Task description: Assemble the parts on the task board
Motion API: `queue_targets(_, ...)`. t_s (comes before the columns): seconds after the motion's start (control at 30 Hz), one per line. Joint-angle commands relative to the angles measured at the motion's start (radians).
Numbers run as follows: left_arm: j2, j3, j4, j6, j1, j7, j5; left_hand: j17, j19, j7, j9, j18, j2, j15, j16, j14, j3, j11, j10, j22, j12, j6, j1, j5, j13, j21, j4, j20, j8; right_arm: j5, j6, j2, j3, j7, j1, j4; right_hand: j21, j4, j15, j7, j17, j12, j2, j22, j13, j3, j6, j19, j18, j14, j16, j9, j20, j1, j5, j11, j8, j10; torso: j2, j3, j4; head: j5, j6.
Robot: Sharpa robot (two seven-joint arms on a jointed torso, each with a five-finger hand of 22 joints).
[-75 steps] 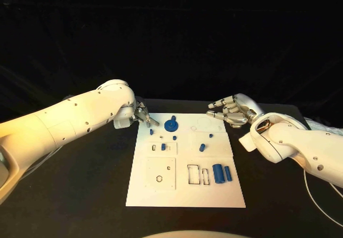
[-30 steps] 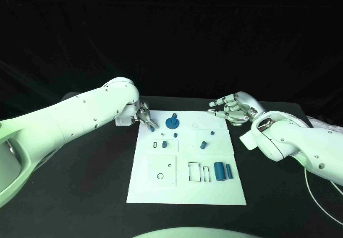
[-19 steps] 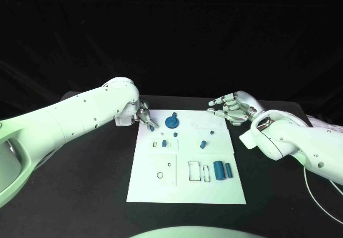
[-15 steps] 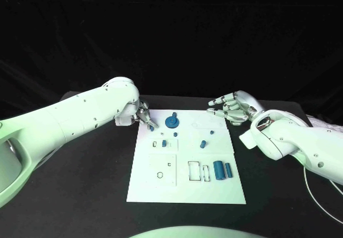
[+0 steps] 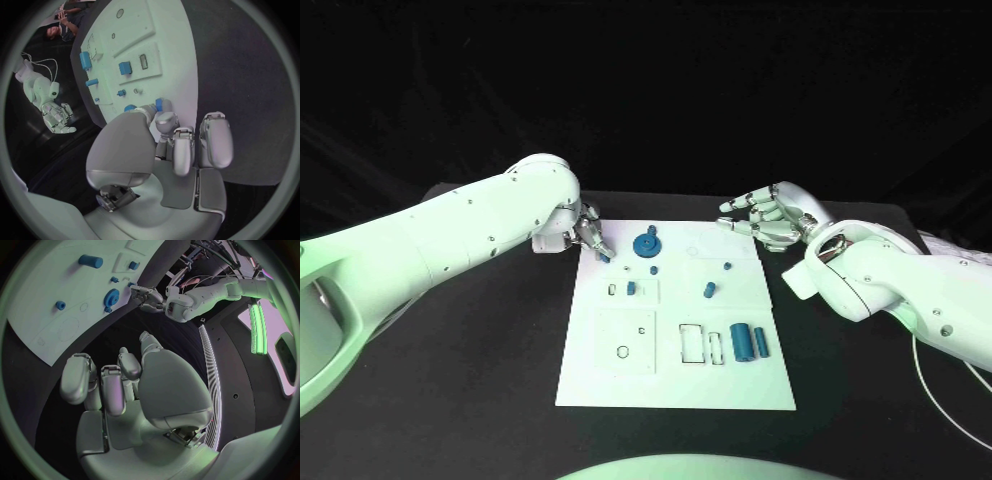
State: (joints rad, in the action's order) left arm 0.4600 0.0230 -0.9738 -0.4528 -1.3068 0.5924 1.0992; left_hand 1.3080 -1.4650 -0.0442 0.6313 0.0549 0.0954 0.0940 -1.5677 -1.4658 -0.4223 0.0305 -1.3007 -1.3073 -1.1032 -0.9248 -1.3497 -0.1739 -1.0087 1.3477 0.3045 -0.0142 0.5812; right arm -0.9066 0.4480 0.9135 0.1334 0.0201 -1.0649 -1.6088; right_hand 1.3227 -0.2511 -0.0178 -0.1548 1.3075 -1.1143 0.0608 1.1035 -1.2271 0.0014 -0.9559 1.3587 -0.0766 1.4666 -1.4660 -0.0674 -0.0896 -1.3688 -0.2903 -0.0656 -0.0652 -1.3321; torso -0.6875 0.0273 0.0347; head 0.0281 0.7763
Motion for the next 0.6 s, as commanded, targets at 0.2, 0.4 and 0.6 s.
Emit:
queue_targets(0.2, 0.044, 0.0, -0.066, 0.068, -0.001, -0.044, -0.057, 0.263, -0.009, -0.002, 0.017, 0.004, 0.039, -0.007, -0.003, -0.105, -0.247, -0.001, -0.012, -0.081, 0.005, 0.006, 0.052, 0.006, 0.004, -0.006, -0.184, -0.01, 0.02, -0.002, -0.014, 0.001, 0.0, -0.008, 0.001, 0.0, -0.007, 0.002, 0.005, 0.001, 0.088, 0.005, -0.011, -0.002, 0.001, -0.006, 0.006, -0.005, -0.017, 0.063, 0.006, -0.001, -0.001, 0.003, -0.006, 0.002, -0.003, 0.008, 0.0, -0.0005, -0.0003, -0.001, -0.002)
queue_targets(0.4, 0.101, -0.001, -0.166, 0.116, -0.002, -0.046, -0.062, 0.263, -0.011, 0.0, 0.021, 0.004, 0.044, -0.008, -0.003, -0.105, -0.259, -0.001, -0.017, -0.085, 0.0, 0.005, 0.063, 0.007, 0.0, -0.003, -0.19, -0.009, 0.025, -0.001, -0.012, 0.005, 0.0, -0.007, 0.001, -0.001, -0.007, 0.002, 0.005, 0.001, 0.088, 0.005, -0.011, -0.002, 0.001, -0.006, 0.006, -0.005, -0.017, 0.063, 0.006, -0.001, -0.001, 0.003, -0.006, 0.002, -0.003, 0.008, 0.003, -0.0029, 0.0024, -0.003, 0.0)
queue_targets(0.6, 0.17, -0.017, -0.292, 0.204, 0.0, -0.055, -0.032, 0.263, -0.015, 0.002, 0.025, 0.001, 0.051, -0.007, -0.003, -0.105, -0.27, 0.0, -0.026, -0.093, -0.01, 0.003, 0.073, 0.008, -0.009, 0.006, -0.196, -0.009, 0.031, 0.0, -0.012, 0.008, 0.0, -0.008, 0.001, -0.002, -0.008, 0.002, 0.005, 0.002, 0.088, 0.006, -0.011, -0.003, 0.002, -0.006, 0.005, -0.006, -0.018, 0.063, 0.007, -0.002, -0.001, 0.003, -0.006, 0.002, -0.003, 0.008, 0.004, -0.0033, 0.0036, -0.002, -0.002)
